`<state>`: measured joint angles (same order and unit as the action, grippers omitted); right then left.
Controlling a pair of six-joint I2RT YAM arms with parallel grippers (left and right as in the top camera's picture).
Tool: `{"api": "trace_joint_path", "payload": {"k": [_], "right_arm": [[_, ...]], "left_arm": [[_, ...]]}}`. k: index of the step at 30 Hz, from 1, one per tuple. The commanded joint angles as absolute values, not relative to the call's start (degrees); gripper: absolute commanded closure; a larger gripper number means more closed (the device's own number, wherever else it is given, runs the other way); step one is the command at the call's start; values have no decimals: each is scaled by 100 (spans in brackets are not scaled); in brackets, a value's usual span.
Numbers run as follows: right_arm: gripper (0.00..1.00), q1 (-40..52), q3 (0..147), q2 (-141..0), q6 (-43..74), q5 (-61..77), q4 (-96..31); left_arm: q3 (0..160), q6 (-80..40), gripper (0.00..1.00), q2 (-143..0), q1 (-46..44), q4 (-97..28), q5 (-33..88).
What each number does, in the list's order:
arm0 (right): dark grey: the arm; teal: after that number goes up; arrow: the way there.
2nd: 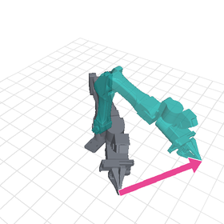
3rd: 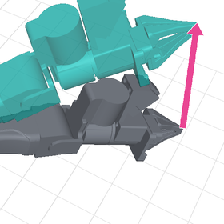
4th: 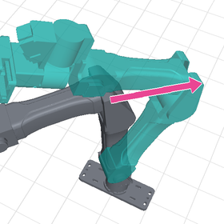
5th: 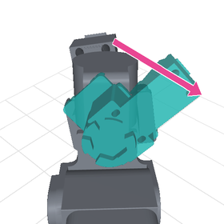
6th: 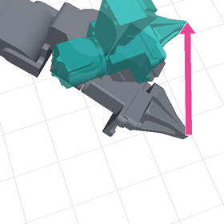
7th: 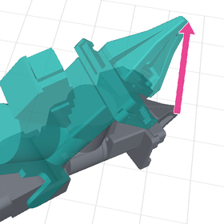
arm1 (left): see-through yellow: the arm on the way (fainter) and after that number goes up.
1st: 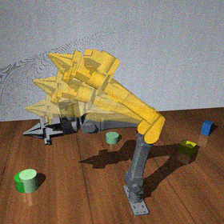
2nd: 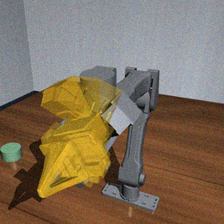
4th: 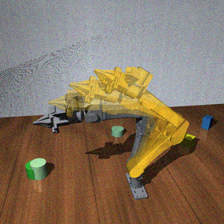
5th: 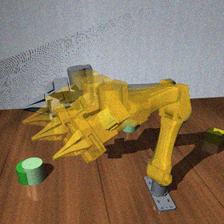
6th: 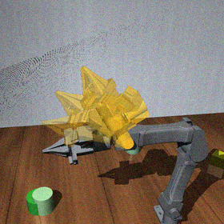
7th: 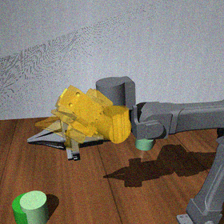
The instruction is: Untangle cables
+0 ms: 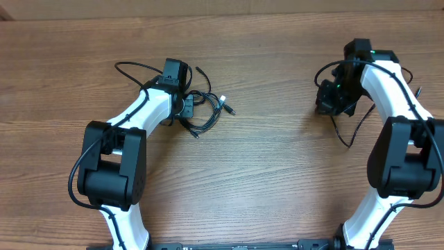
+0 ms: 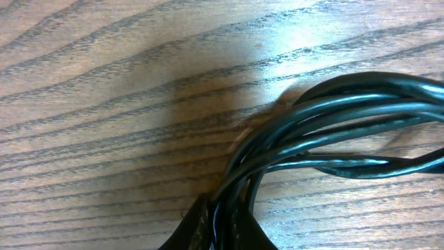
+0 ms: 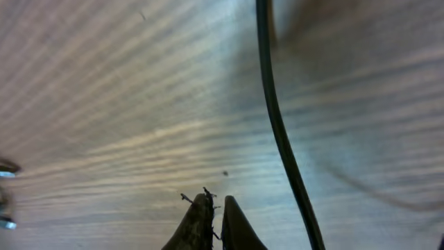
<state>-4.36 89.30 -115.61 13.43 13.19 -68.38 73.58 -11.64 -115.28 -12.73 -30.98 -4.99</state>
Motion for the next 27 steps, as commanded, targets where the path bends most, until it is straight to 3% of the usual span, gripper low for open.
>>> {"api": "trace_joint_path", "payload": {"k": [1,10,17,21,27], "right_arm": [[96,-408,8877,-11483,1304,434,-7008],[96,-569,8875,-11489,1345,-1313,-7391],[96,-1000,8875,-11489,1601,-1892,-7419],[96,-1247,8875,-11489,1990,-1433,-7338],[91,-1240,8875,-11489,1457,742,-7481]], "left_arm": [[7065,-1033,91,-11990,-1249,-3146,-510],[7065,-1026,91,-11990,-1249,-3146,-510],[7065,-1026,90,-11990,-1249,-3146,-510],[7065,-1026,90,-11990,-1249,-3144,-510],[7183,-1026,91,-11987,-1249,-3380,-502]]}}
